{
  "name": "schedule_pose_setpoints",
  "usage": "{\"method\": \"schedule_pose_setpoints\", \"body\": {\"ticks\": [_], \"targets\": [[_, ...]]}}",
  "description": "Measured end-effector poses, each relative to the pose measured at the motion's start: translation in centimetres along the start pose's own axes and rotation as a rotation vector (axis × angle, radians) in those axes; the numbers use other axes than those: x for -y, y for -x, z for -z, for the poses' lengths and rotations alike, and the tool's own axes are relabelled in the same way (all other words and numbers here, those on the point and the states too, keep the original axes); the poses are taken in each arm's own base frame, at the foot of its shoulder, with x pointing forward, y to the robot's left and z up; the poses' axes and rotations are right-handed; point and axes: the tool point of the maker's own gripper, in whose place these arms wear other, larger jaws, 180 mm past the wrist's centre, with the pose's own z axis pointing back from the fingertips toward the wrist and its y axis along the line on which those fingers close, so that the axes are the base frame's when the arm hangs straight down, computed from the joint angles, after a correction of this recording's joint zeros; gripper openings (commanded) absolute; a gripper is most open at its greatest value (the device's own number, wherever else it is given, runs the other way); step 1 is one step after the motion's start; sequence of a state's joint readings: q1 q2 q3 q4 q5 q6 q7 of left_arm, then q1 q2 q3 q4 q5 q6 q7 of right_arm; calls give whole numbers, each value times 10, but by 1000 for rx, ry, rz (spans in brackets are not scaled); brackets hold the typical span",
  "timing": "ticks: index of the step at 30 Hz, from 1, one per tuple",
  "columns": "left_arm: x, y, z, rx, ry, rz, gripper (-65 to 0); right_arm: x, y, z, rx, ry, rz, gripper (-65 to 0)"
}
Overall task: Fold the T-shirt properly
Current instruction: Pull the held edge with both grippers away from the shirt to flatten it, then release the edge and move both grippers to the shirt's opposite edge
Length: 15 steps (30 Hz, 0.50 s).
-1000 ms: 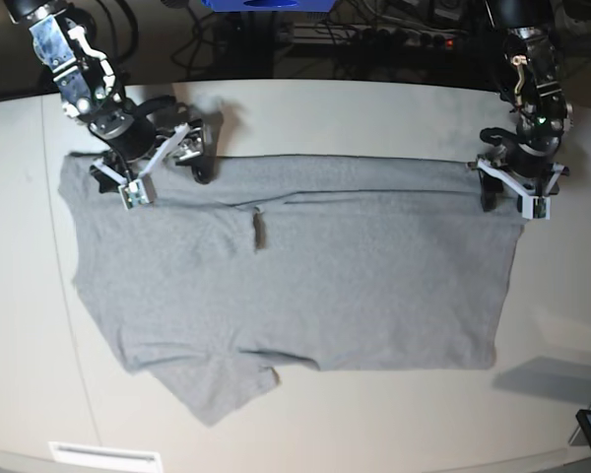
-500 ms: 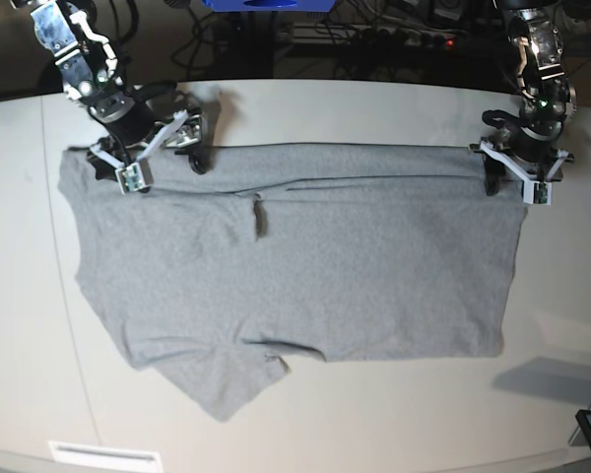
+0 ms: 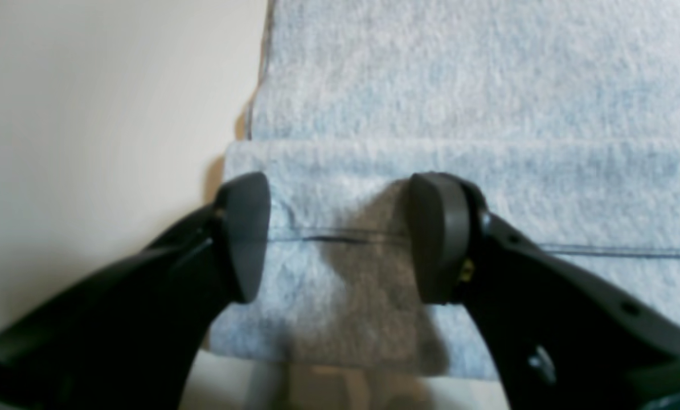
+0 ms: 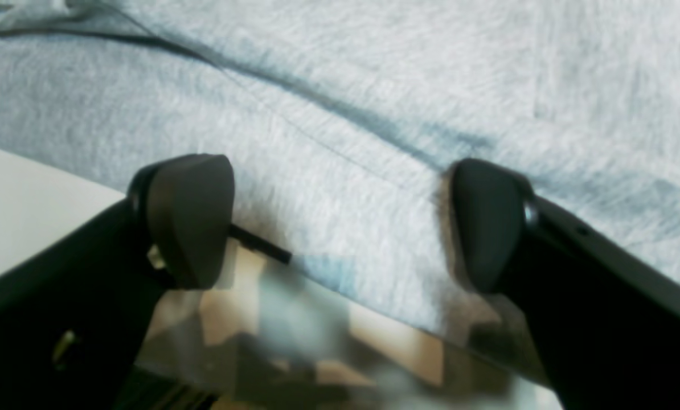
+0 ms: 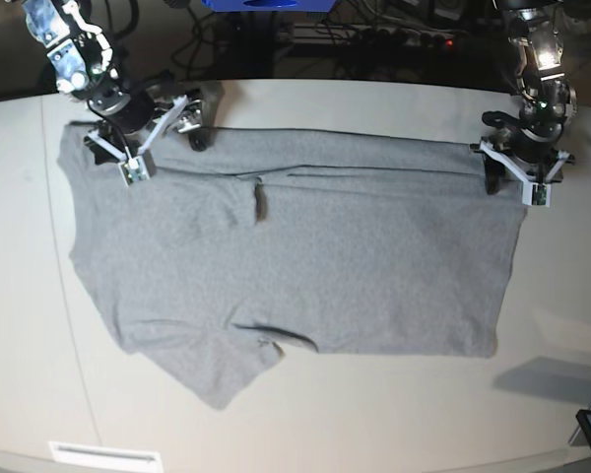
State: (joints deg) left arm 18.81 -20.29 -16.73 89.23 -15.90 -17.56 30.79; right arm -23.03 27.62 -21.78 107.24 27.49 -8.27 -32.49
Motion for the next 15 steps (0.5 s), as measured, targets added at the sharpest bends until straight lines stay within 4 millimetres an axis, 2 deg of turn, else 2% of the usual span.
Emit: {"method": "schedule_pose_setpoints", "body": {"ticks": [12,15], "targets": [[-1,-3,-11,-54,-27,59,-270,-5,-17,6,-40,-14,19,-75],[-18,-10,-18,-43,-77,43,-270,-12,-15,1,-63,-31,18,-75]]}}
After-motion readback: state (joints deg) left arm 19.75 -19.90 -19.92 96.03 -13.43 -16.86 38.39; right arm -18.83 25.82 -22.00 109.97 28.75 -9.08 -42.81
